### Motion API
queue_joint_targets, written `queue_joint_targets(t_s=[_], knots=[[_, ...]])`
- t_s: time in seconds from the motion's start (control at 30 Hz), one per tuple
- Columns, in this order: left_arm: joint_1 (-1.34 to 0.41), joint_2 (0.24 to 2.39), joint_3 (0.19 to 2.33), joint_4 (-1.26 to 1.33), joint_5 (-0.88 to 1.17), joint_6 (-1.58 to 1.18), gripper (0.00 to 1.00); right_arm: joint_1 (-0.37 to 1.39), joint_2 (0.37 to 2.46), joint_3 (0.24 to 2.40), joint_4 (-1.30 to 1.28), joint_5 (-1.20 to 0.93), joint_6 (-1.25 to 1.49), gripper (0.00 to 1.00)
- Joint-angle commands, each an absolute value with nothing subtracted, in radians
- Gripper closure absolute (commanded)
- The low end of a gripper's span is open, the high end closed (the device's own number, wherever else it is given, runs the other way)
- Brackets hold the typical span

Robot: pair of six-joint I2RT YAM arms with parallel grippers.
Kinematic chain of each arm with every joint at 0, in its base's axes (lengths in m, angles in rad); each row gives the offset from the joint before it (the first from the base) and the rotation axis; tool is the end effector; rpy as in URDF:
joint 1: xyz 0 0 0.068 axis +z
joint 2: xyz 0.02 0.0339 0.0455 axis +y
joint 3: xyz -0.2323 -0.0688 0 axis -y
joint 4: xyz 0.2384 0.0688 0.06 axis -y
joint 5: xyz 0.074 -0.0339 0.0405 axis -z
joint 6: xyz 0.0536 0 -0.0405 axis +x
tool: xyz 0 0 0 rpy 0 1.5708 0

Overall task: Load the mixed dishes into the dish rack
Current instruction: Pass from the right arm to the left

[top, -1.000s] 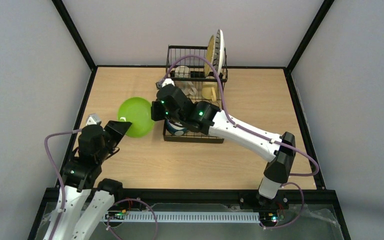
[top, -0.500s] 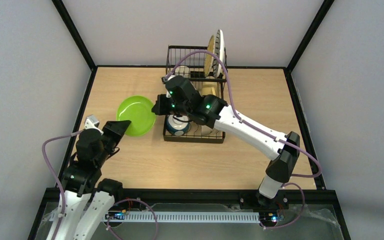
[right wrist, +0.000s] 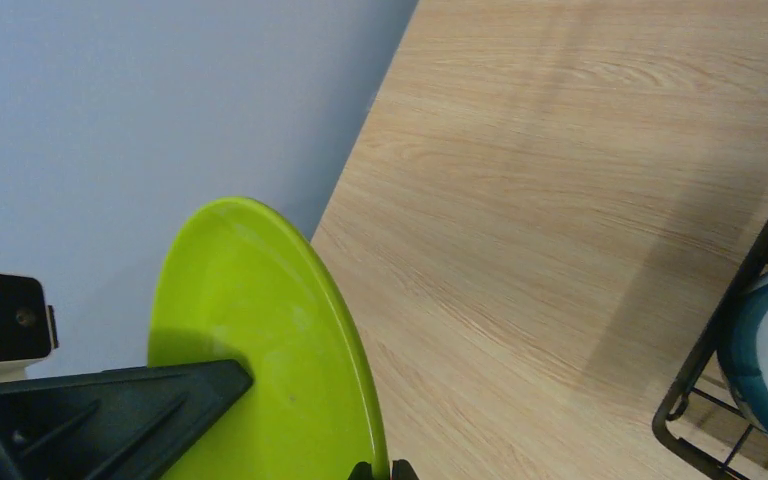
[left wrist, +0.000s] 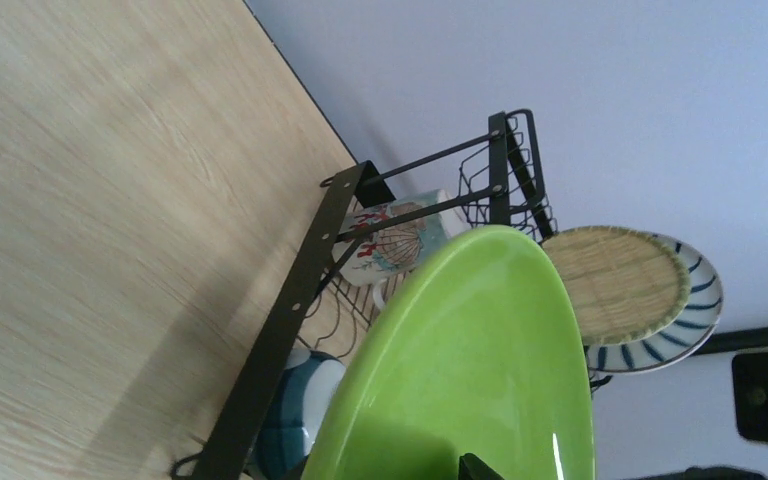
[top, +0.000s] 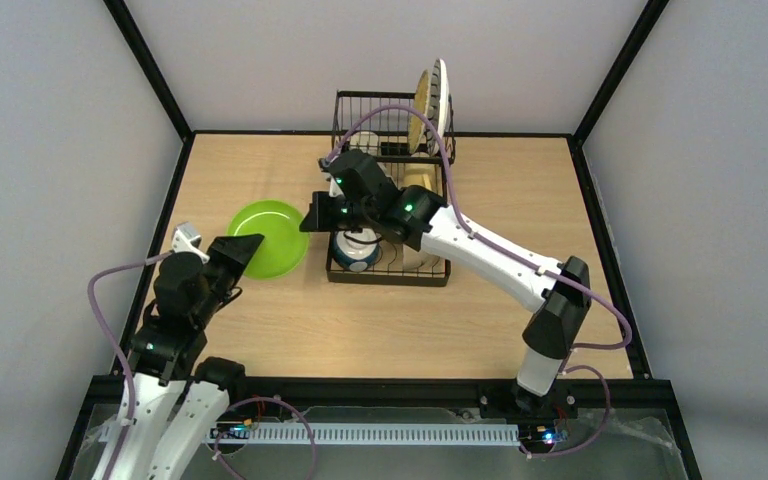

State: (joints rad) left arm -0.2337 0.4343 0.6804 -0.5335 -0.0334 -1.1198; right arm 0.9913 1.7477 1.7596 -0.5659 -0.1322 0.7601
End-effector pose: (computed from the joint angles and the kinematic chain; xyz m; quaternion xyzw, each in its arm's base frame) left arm 0.1446 -0.0326 0.2914 -0.3524 0.7193 -0.3644 0.4750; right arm 0.2168 0.3441 0.3381 -0.1325 0.8621 0.4100 0.2668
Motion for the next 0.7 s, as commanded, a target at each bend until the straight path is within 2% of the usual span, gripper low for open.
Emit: queue_joint_targets(t_s=[0.0,0.13,0.37,0.4,0.5,0.57,0.67], knots=[[-0.238,0.492,0.701,-0.46,0.014,-1.064,0.31,0.983,1.789,1.796,-0.545,-0.234,0.762,1.0],[-0.238,0.572,0.724,-0.418,0.084,-1.023,0.5,0.975,1.819,1.828,-0.549,-0.265,0.744,1.0],[-0.234,0.665,0.759,-0.398,0.117,-0.978,0.94,0.946,1.848,1.833,-0.546,-0.296,0.728,1.0],[-0.231,0.668,0.759,-0.395,0.118,-0.975,0.98,0.942,1.853,1.833,-0.547,-0.297,0.726,1.0],[-0.222,0.677,0.754,-0.375,0.127,-0.968,0.98,0.93,1.857,1.827,-0.543,-0.297,0.724,0.99],[-0.217,0.686,0.752,-0.37,0.131,-0.965,0.99,0.919,1.851,1.821,-0.527,-0.303,0.724,0.89],[-0.202,0.692,0.751,-0.367,0.137,-0.962,0.98,0.897,1.828,1.789,-0.494,-0.299,0.732,0.58]])
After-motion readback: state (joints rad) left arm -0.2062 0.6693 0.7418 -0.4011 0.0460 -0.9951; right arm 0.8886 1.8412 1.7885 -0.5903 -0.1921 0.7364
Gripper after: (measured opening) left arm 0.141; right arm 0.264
